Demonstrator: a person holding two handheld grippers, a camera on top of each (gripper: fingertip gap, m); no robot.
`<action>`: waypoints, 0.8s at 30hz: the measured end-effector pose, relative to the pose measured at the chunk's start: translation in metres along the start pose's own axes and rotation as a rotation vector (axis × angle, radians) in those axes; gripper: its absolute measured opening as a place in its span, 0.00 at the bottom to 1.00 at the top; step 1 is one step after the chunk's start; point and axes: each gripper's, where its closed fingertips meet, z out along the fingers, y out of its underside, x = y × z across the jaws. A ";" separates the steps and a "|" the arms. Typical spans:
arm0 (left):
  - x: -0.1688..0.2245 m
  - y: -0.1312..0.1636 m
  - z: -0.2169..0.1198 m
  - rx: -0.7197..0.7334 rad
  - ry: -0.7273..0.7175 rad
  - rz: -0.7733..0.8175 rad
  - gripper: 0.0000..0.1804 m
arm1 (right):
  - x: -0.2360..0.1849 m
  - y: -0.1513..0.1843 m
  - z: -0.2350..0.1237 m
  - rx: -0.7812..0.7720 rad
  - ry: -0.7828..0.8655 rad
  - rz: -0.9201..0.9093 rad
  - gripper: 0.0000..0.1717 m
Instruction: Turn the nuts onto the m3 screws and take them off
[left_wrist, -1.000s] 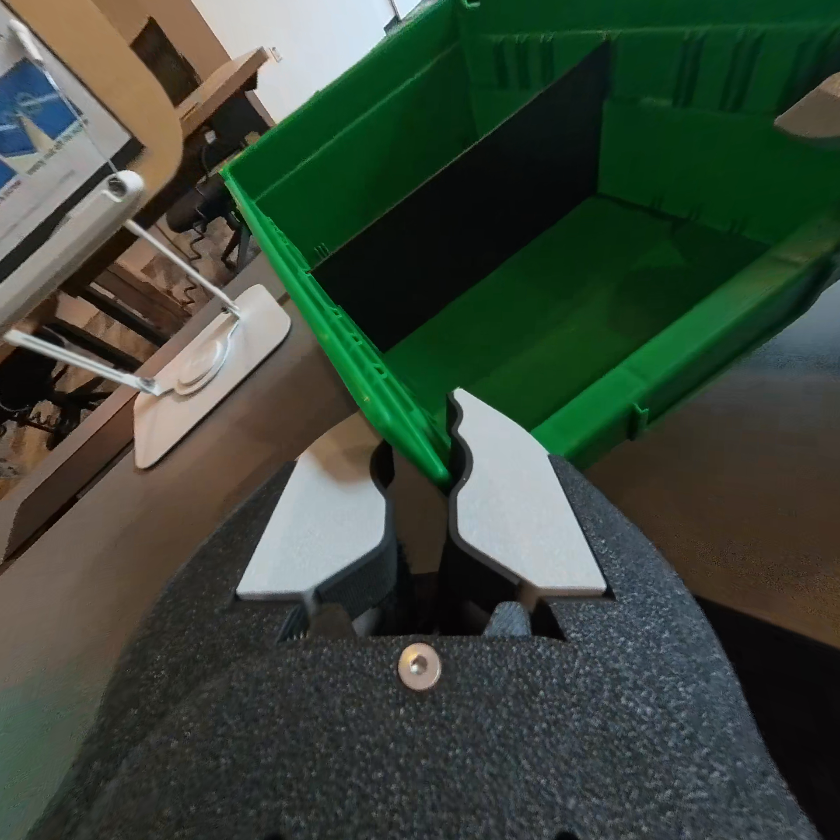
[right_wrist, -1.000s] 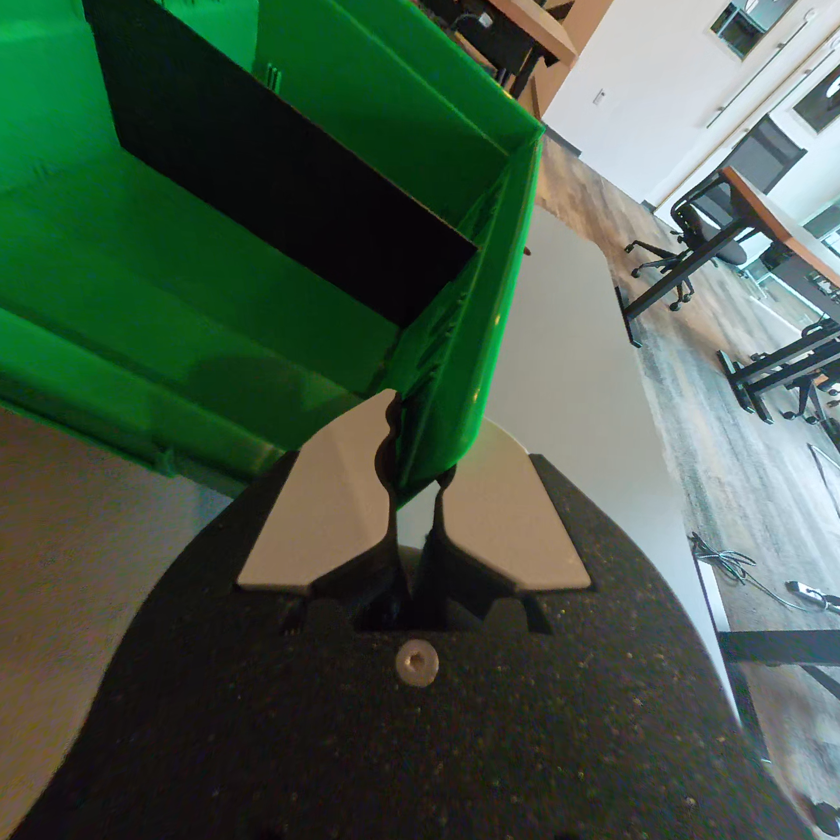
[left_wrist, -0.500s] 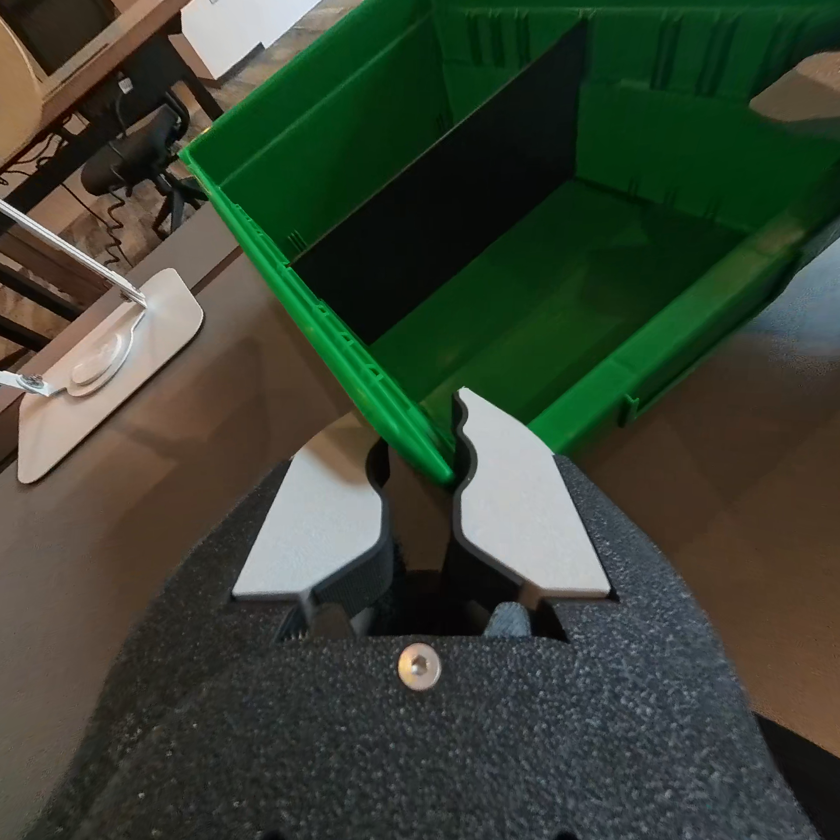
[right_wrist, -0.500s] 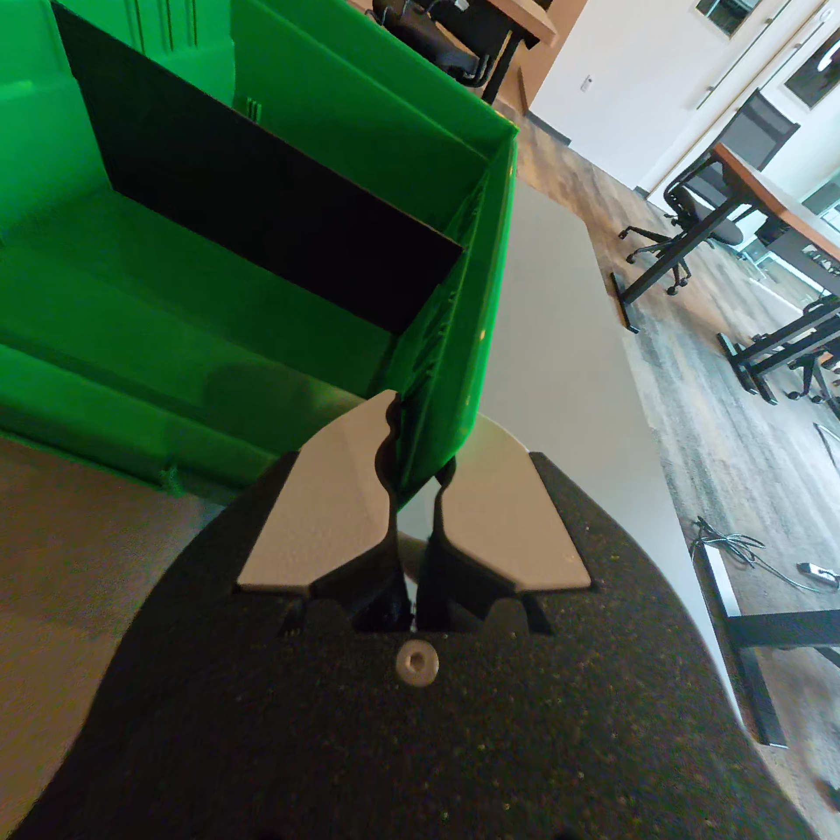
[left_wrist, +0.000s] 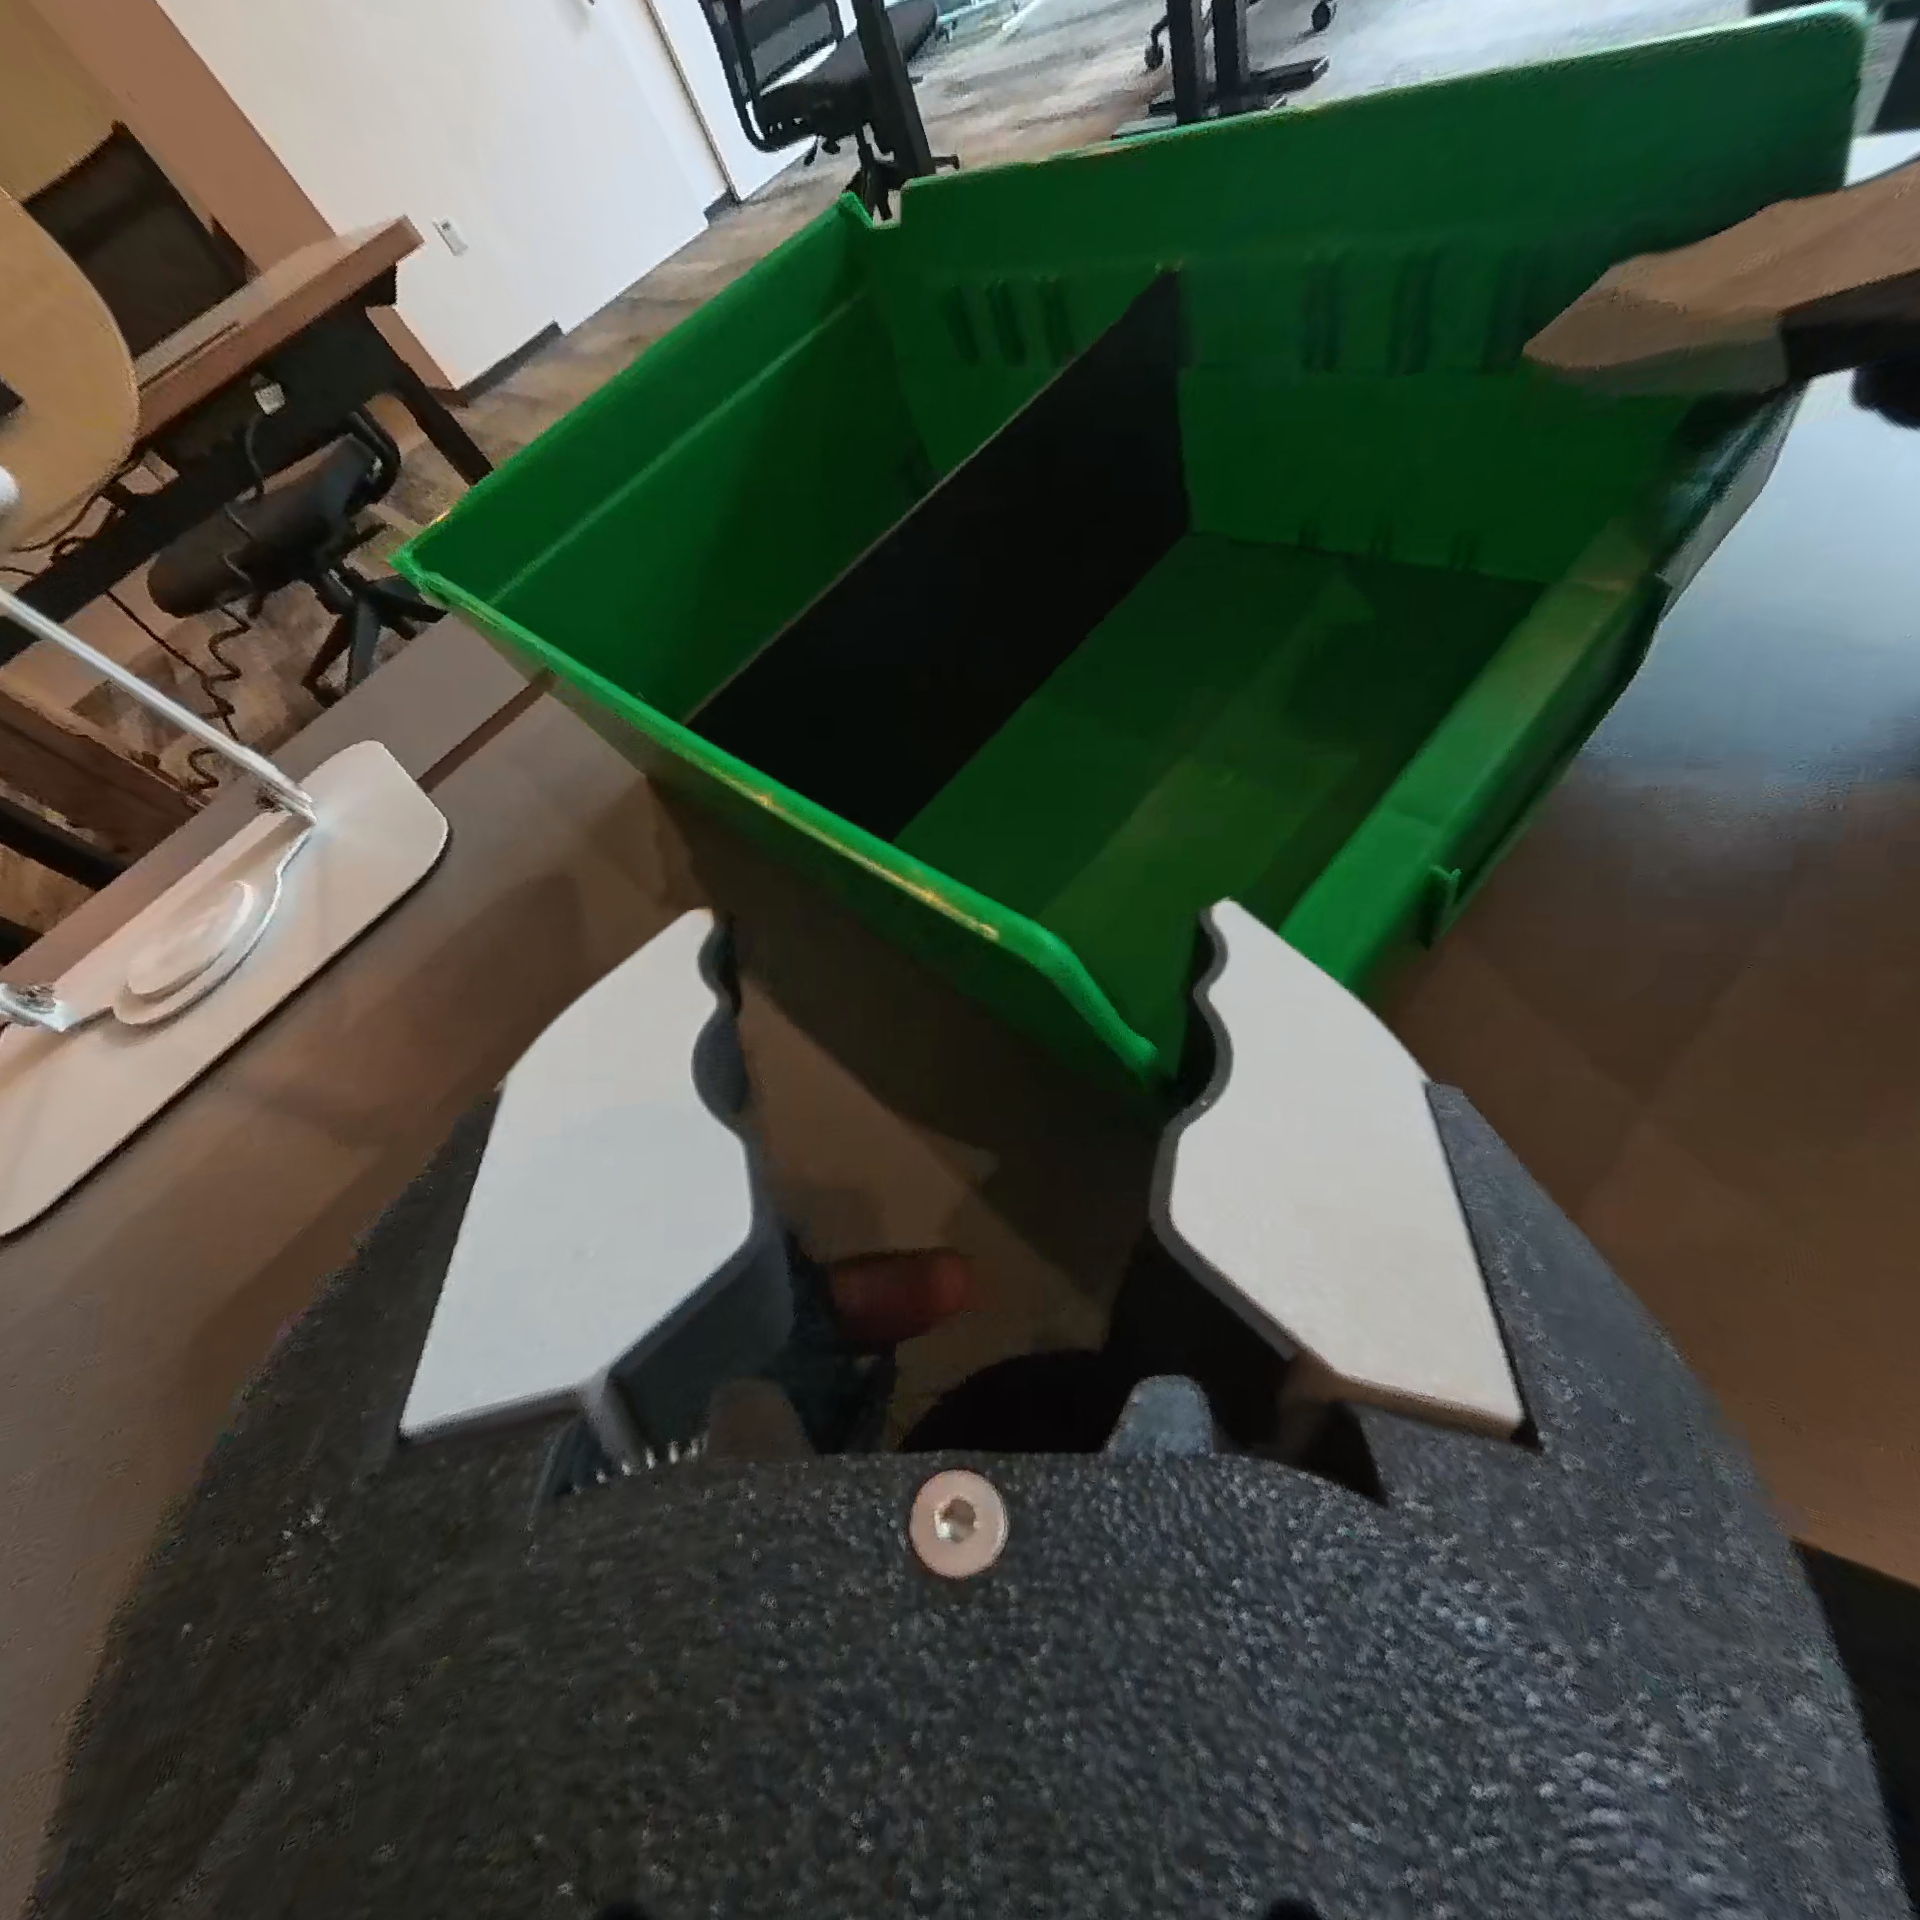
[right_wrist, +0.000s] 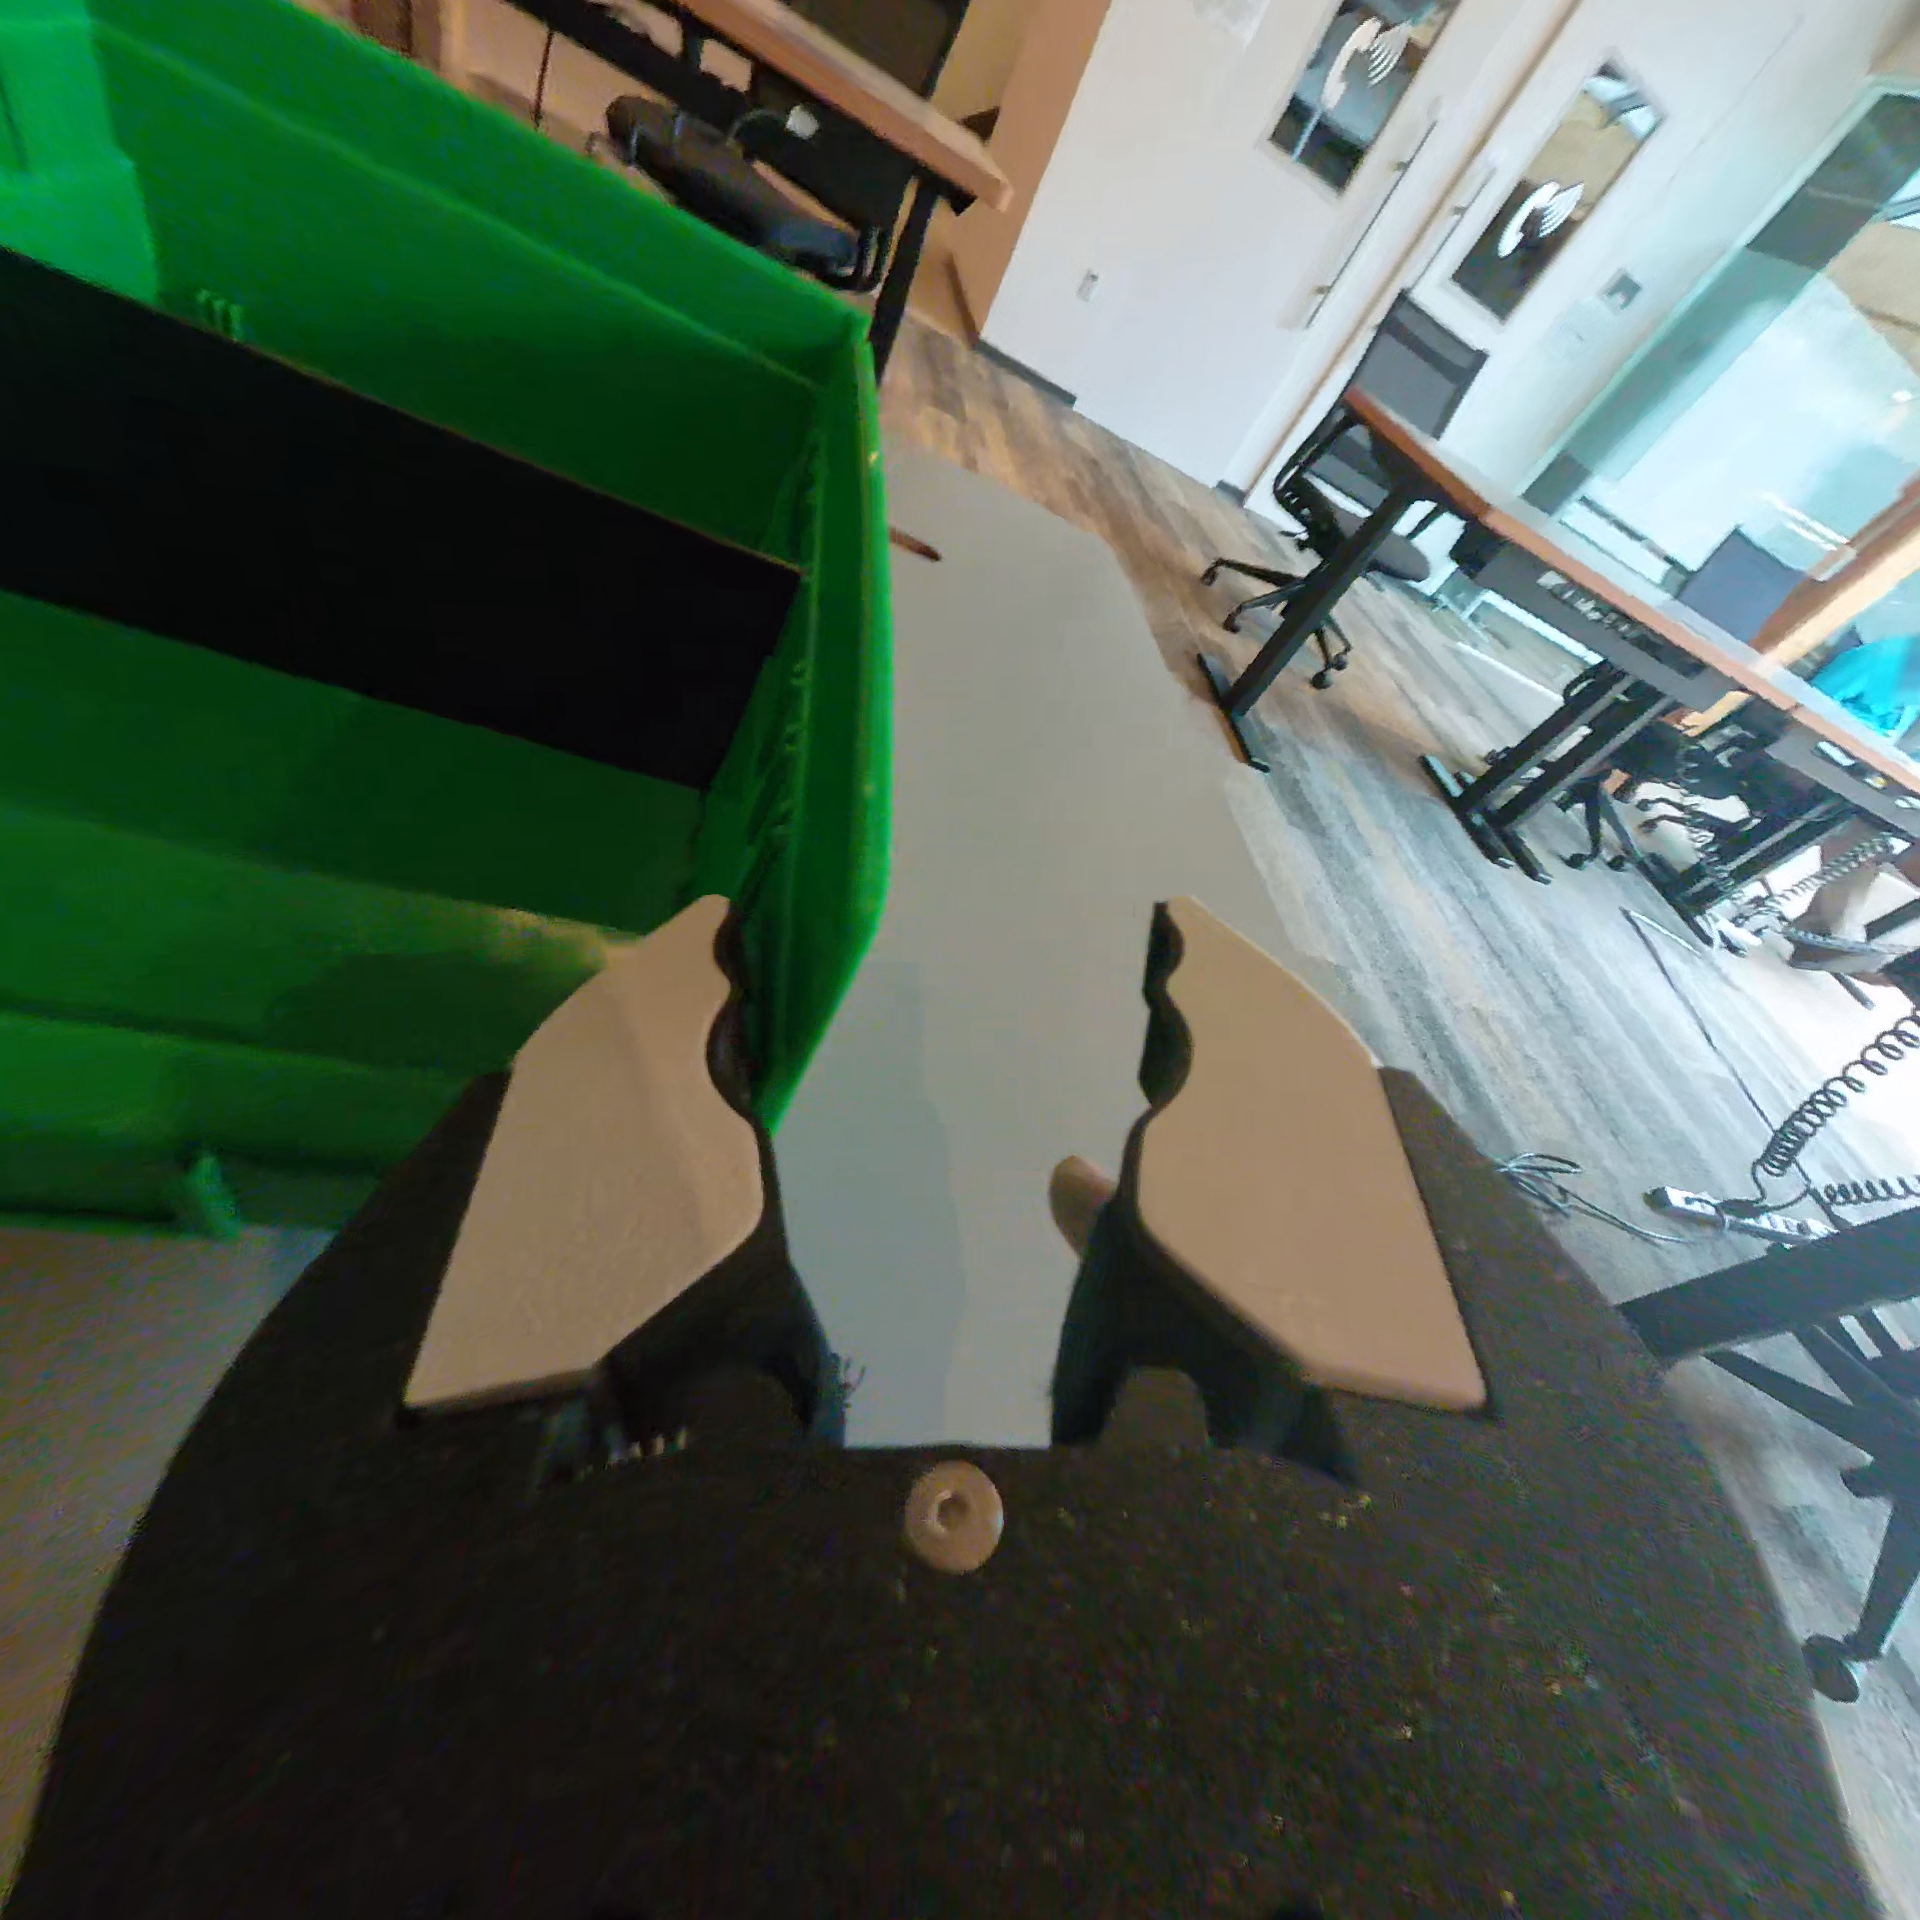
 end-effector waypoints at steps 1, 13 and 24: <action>-0.001 0.000 -0.001 -0.001 0.005 0.006 0.46 | 0.003 -0.002 -0.002 0.017 0.010 0.007 0.44; -0.029 0.001 -0.036 0.098 0.060 -0.063 0.49 | 0.032 -0.022 -0.033 0.124 -0.057 0.079 0.74; -0.065 -0.117 -0.201 1.113 0.544 -0.529 0.25 | -0.045 -0.137 -0.095 0.392 -0.570 0.903 0.85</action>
